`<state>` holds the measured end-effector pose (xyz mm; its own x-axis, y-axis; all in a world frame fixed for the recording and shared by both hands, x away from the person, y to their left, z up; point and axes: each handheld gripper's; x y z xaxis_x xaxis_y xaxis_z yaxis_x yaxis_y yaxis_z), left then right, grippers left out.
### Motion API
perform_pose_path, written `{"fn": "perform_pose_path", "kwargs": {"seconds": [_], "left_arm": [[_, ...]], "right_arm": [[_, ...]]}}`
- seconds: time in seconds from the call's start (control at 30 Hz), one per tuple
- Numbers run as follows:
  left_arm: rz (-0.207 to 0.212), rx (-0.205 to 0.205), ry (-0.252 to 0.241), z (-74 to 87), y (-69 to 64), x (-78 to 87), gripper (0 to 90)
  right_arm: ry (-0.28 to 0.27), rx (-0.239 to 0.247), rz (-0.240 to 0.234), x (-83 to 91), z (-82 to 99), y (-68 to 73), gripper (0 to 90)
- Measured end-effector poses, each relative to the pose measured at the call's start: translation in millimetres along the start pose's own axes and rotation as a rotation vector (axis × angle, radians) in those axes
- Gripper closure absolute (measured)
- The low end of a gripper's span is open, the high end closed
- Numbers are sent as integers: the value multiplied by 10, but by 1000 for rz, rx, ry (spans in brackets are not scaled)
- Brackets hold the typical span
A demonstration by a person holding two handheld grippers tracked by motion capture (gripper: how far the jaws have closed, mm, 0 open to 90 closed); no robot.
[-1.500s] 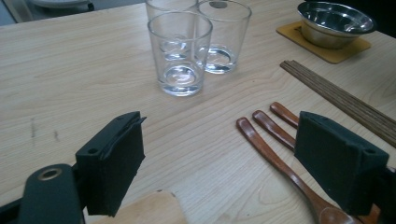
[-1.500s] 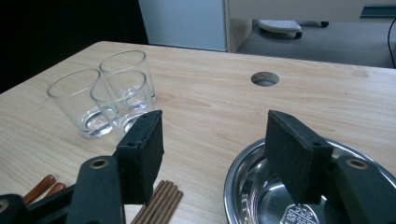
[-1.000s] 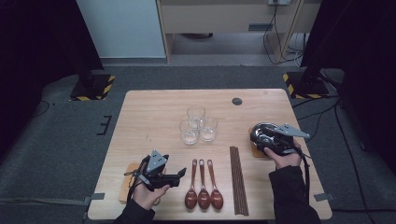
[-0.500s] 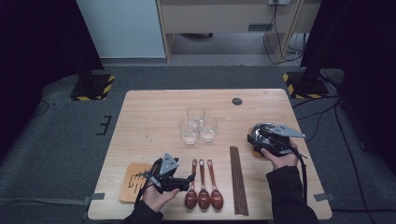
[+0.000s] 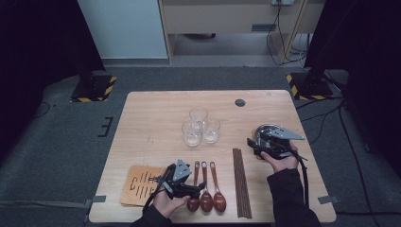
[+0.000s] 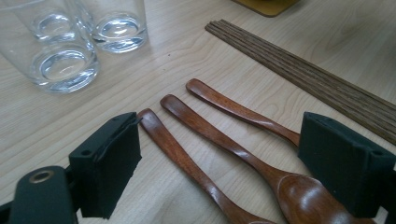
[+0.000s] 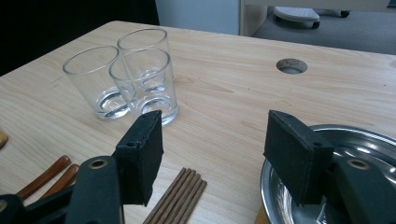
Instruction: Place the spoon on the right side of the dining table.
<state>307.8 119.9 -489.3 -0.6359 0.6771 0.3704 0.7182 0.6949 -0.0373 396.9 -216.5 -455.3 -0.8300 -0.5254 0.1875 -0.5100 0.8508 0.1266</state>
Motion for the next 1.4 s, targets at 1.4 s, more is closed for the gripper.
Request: {"fn": "perform_pose_path", "kwargs": {"seconds": [1.4], "left_arm": [[151,-98,121,148,-431,-340,51]], "right_arm": [[47,17,-57,-137,92,217,373]]}}
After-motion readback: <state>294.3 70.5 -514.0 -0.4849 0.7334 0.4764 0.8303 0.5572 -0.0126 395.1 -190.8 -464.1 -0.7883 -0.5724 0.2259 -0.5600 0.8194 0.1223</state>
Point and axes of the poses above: each handheld gripper's, and its own axes: x roughly backward along the jaws, z roughly out of its underside, y roughly to its left, and after that the axes turned 15 degrees about -y, right-handed
